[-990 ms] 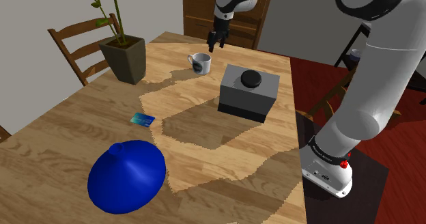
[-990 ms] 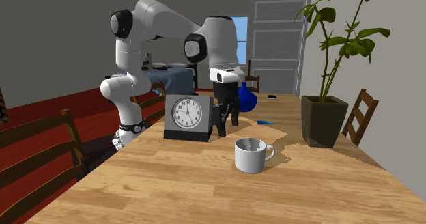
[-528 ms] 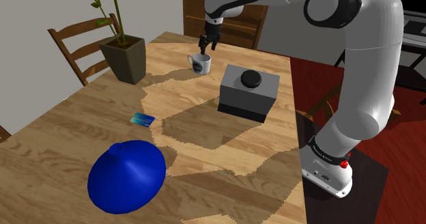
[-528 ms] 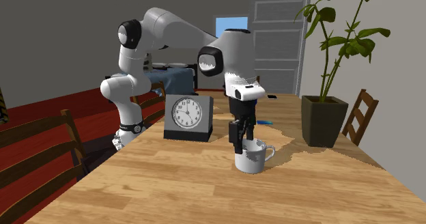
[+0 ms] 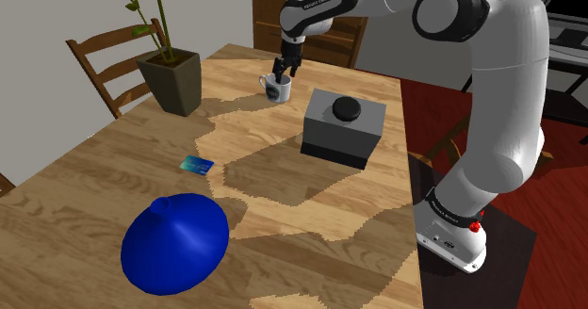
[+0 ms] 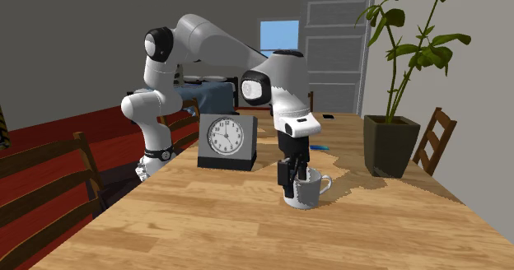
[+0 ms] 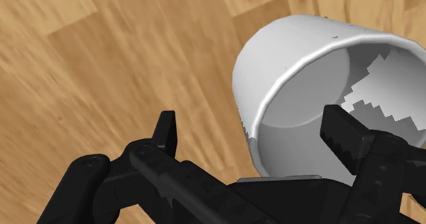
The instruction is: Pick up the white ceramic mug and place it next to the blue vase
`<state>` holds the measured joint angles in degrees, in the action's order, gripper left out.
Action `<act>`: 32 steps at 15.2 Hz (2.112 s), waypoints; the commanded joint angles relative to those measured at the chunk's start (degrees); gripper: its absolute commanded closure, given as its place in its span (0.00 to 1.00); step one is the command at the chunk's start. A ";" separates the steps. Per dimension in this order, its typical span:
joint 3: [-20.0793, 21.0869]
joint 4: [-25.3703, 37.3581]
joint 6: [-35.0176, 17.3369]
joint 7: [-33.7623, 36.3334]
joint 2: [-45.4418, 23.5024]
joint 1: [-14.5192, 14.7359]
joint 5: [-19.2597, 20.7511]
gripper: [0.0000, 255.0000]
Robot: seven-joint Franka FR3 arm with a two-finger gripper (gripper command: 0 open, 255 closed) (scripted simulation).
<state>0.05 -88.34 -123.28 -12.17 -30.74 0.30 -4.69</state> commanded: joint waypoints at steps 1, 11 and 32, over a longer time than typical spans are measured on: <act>0.01 0.02 -0.08 0.03 -0.07 0.03 0.00 0.00; 0.01 0.03 -0.07 0.03 -0.07 0.02 0.00 1.00; -0.12 7.54 11.10 0.85 3.61 0.00 0.39 1.00</act>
<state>-0.06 -81.27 -112.95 -11.32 -27.42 0.35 -4.31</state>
